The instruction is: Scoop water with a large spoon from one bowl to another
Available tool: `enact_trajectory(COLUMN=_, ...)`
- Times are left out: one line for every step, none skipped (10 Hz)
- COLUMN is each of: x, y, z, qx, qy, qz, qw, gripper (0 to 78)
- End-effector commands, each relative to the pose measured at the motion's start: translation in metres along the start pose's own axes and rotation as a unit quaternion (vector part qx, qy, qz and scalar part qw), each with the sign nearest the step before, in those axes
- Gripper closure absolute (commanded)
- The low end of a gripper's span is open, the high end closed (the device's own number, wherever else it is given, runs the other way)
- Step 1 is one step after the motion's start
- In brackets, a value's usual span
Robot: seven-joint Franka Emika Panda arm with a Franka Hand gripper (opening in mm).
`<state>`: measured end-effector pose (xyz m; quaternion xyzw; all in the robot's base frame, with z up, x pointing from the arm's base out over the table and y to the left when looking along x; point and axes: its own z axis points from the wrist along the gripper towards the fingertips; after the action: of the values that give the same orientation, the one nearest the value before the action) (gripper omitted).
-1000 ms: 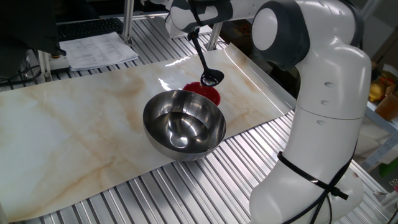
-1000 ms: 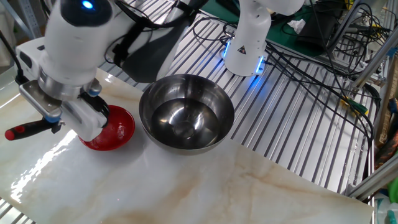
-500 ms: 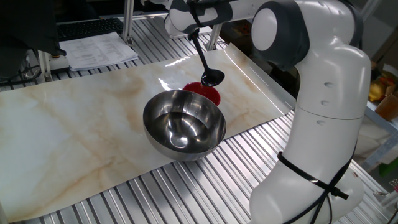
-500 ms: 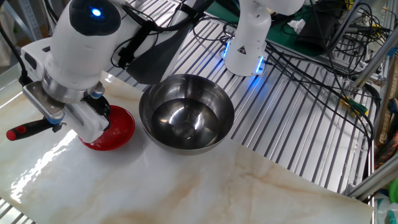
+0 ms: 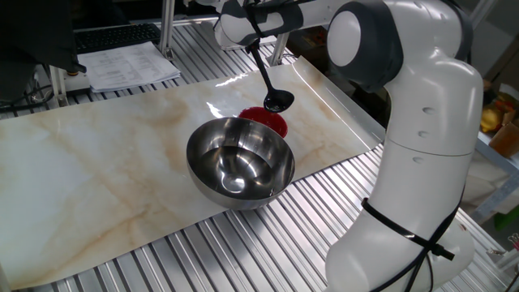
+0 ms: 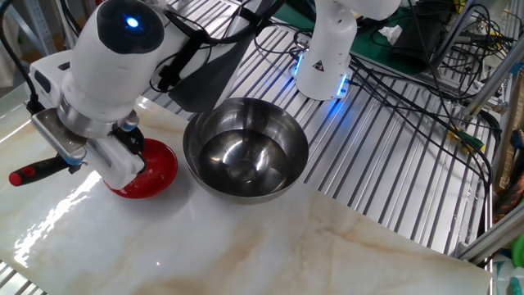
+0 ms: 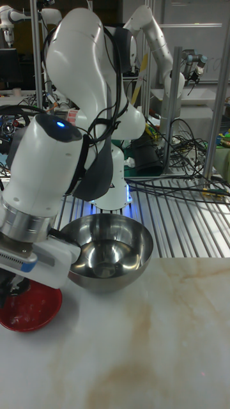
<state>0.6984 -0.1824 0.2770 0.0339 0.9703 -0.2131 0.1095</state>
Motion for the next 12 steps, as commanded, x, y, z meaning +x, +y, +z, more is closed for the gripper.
enact_trajectory(x=-0.0009, y=-0.0006, z=-0.0028, qx=0.025, qy=0.008, qz=0.014, qw=0.9996, gripper=76.3)
enact_trajectory(x=-0.0004, y=0.0001, z=-0.0034, qx=0.039, qy=0.016, qz=0.019, qw=0.9989, gripper=76.3)
enact_trajectory(x=0.0, y=0.0006, z=-0.0042, qx=0.047, qy=0.02, qz=0.023, qw=0.9984, gripper=76.3)
enact_trajectory(x=0.0005, y=0.0014, z=-0.0055, qx=0.055, qy=0.022, qz=0.026, qw=0.9979, gripper=76.3)
enact_trajectory(x=0.0012, y=0.0023, z=-0.0071, qx=0.059, qy=0.025, qz=0.029, qw=0.9975, gripper=76.3)
enact_trajectory(x=0.0014, y=0.0028, z=-0.0079, qx=0.06, qy=0.027, qz=0.031, qw=0.9974, gripper=76.3)
enact_trajectory(x=0.0016, y=0.0051, z=-0.0096, qx=0.065, qy=0.03, qz=0.036, qw=0.9968, gripper=76.3)
enact_trajectory(x=0.0013, y=0.0061, z=-0.0097, qx=0.072, qy=0.03, qz=0.035, qw=0.9964, gripper=76.3)
enact_trajectory(x=0.0012, y=0.0062, z=-0.0097, qx=0.074, qy=0.03, qz=0.034, qw=0.9962, gripper=76.3)
enact_trajectory(x=0.001, y=0.0067, z=-0.0096, qx=0.083, qy=0.03, qz=0.033, qw=0.9956, gripper=76.3)
enact_trajectory(x=0.0008, y=0.0069, z=-0.0096, qx=0.091, qy=0.03, qz=0.031, qw=0.995, gripper=76.3)
enact_trajectory(x=0.0008, y=0.0069, z=-0.0096, qx=0.095, qy=0.029, qz=0.029, qw=0.9946, gripper=76.3)
